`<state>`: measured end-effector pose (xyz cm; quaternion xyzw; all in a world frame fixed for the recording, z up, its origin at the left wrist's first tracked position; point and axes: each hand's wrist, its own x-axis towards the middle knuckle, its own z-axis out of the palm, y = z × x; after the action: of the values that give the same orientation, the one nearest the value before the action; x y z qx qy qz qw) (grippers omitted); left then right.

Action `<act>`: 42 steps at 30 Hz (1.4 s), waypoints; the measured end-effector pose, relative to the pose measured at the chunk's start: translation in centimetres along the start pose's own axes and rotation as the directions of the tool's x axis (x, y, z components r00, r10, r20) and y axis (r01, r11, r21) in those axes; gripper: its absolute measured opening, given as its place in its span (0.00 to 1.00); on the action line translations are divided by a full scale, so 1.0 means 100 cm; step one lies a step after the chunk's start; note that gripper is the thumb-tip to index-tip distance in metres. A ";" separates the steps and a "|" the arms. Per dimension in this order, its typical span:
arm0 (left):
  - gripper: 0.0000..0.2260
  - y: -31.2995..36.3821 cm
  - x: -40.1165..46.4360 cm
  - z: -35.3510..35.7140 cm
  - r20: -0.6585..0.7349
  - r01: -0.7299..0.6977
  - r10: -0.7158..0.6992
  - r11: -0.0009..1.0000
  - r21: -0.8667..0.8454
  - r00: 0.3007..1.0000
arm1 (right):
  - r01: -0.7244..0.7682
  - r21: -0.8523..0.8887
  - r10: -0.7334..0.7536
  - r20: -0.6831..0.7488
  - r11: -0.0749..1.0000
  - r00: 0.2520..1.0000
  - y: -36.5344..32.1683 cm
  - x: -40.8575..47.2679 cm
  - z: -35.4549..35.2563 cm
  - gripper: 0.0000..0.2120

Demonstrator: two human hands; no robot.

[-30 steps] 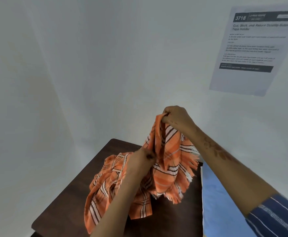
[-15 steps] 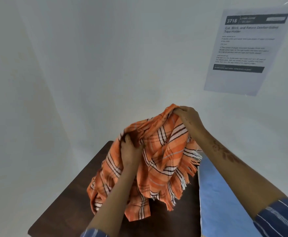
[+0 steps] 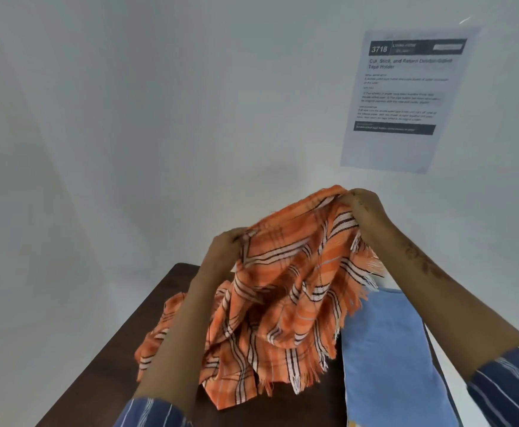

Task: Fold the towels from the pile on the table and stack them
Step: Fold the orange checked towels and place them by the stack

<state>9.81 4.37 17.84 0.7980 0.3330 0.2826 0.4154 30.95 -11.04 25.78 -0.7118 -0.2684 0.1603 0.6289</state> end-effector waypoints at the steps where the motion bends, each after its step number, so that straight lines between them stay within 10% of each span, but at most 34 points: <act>1: 0.13 0.004 -0.003 -0.002 -0.087 -0.014 0.022 0.996 0.089 0.996 | -0.009 -0.082 0.010 0.013 0.997 1.000 0.005 0.001 -0.001 0.04; 7: 0.11 0.031 -0.019 -0.004 -0.186 -0.098 0.095 0.995 -0.009 0.978 | 0.165 -0.278 -0.004 0.501 0.946 0.866 0.013 -0.029 0.022 0.27; 10: 0.10 0.046 -0.030 -0.002 -0.152 -0.199 0.181 0.973 -0.114 0.972 | 0.306 -0.349 -0.005 0.652 0.886 0.759 0.014 -0.047 0.050 0.19; 14: 0.05 0.040 -0.043 -0.003 -0.152 -0.317 0.301 0.944 -0.094 0.942 | 0.332 -0.308 -0.165 0.462 0.892 0.871 0.002 -0.040 0.065 0.11; 17: 0.13 -0.008 -0.044 0.009 -0.039 -0.206 0.216 0.962 0.180 0.976 | 0.365 -0.310 -0.253 0.345 0.878 0.904 -0.010 -0.030 0.061 0.10; 22: 0.19 -0.117 -0.072 0.037 -0.271 0.084 0.069 0.854 0.514 0.960 | 0.234 -0.171 -0.215 0.122 0.957 0.969 0.001 -0.019 0.053 0.11; 27: 0.16 -0.113 -0.088 0.027 -0.360 0.371 -0.323 0.926 0.072 0.875 | 0.156 -0.288 -0.152 0.039 0.945 0.988 0.033 -0.006 0.043 0.11; 32: 0.02 -0.089 -0.071 -0.015 -0.002 0.297 -0.333 0.842 -0.451 0.943 | 0.068 -0.406 -0.036 0.087 0.911 0.996 0.061 -0.001 0.035 0.12; 34: 0.10 -0.070 -0.069 -0.023 0.043 0.268 -0.297 0.780 -0.565 0.954 | 0.124 -0.380 0.024 0.361 0.917 0.932 0.057 -0.016 0.038 0.23; 39: 0.10 -0.016 -0.059 -0.023 0.246 0.216 -0.123 0.893 -0.395 0.961 | 0.376 -0.404 0.177 0.841 0.834 0.511 0.042 -0.078 0.069 0.31; 42: 0.11 0.001 -0.056 -0.018 0.293 0.261 -0.153 0.890 -0.374 0.944 | 0.462 -0.394 0.094 0.831 0.794 0.548 0.043 -0.092 0.085 0.15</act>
<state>5.06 0.87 17.85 0.6828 0.2939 0.1942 0.6400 19.51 -9.84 19.24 -0.6736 -0.6401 0.3109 0.1996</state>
